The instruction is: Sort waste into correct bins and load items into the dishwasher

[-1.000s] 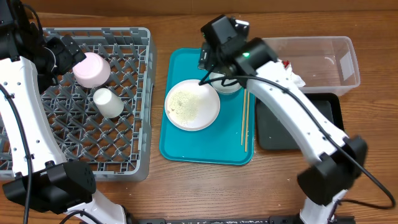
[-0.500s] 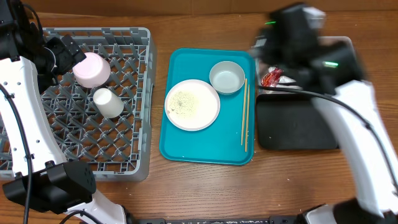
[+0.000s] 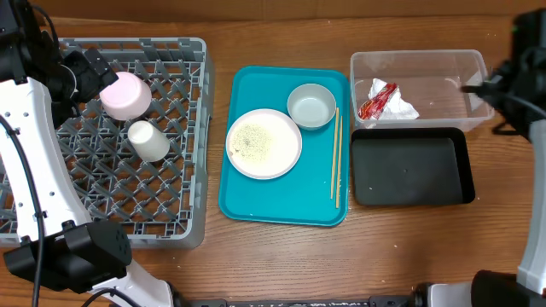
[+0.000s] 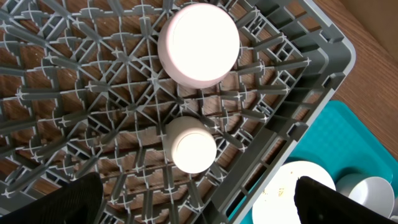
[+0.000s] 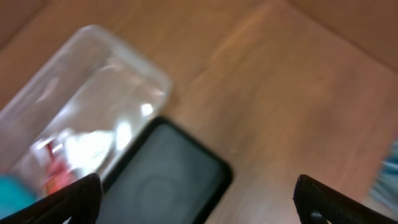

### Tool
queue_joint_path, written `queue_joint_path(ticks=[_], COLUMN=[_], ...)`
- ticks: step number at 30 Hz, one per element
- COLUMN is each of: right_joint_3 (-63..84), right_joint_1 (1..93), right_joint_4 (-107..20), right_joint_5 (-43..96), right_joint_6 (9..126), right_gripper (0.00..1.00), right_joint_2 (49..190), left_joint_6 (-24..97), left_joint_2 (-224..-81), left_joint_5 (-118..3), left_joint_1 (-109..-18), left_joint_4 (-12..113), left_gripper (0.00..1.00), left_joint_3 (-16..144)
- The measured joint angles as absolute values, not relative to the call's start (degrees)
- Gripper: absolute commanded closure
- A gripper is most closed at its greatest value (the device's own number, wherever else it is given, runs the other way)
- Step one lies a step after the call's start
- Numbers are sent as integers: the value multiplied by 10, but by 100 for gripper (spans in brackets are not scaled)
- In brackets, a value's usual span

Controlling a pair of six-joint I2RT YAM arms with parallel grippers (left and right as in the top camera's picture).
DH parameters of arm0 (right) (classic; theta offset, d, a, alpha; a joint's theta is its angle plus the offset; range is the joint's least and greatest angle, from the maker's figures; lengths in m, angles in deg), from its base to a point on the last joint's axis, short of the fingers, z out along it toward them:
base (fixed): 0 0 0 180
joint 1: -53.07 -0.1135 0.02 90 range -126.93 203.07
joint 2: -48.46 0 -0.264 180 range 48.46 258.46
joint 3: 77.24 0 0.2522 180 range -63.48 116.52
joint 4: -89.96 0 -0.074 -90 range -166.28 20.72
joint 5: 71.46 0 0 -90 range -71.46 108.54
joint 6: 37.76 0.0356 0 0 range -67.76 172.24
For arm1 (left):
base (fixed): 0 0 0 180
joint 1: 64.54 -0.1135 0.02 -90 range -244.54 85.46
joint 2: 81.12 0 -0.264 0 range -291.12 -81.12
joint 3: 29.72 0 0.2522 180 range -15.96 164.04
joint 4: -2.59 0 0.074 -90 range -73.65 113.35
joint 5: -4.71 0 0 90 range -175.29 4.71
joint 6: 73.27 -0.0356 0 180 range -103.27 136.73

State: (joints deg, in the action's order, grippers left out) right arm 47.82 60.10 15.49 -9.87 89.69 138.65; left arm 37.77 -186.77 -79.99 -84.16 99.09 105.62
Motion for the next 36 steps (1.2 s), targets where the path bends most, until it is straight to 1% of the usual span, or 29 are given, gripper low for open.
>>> queue_joint_path(ticks=[2, 6, 16, 20, 24, 26, 28, 30, 31, 33, 34, 36], right_joint_3=[478, 478, 478, 478, 478, 478, 478, 478, 478, 478, 478, 478], right_joint_1=[637, 667, 672, 672, 672, 672, 672, 672, 672, 672, 672, 672], right_joint_4=[158, 157, 156, 156, 156, 156, 156, 156, 156, 156, 157, 156], right_joint_5=[-112, -122, -121, -119, -119, -119, -119, -119, -119, -119, -119, -119], right_joint_6=[897, 897, 897, 897, 897, 897, 897, 897, 897, 897, 897, 897], right_gripper=[0, 0, 0, 0, 0, 0, 0, 0, 0, 0, 0, 0], right_joint_2=[1387, 1387, 1387, 1387, 1387, 1387, 1387, 1387, 1387, 1387, 1387, 1387], left_joint_6=[378, 378, 409, 432, 409, 386, 367, 354, 347, 342, 343, 344], left_joint_2=[-1868, -1868, -1868, -1868, -1868, -1868, -1868, -1868, -1868, -1869, -1870, -1874], left_joint_5=[-800, -800, -788, -709, -584, -534, -515, -517, -528, -572, -614, -680], left_joint_1=[-842, -842, -842, -841, -822, -780, -723, -649, -616, -537, -488, -428], left_joint_4=[991, 991, 963, 995, 1001, 1002, 1000, 991, 986, 969, 958, 944], left_gripper=[0, 0, 0, 0, 0, 1, 4, 14, 15, 13, 13, 12], left_joint_3=[1056, 1056, 1056, 1056, 1056, 1055, 1055, 1055, 1055, 1054, 1054, 1055])
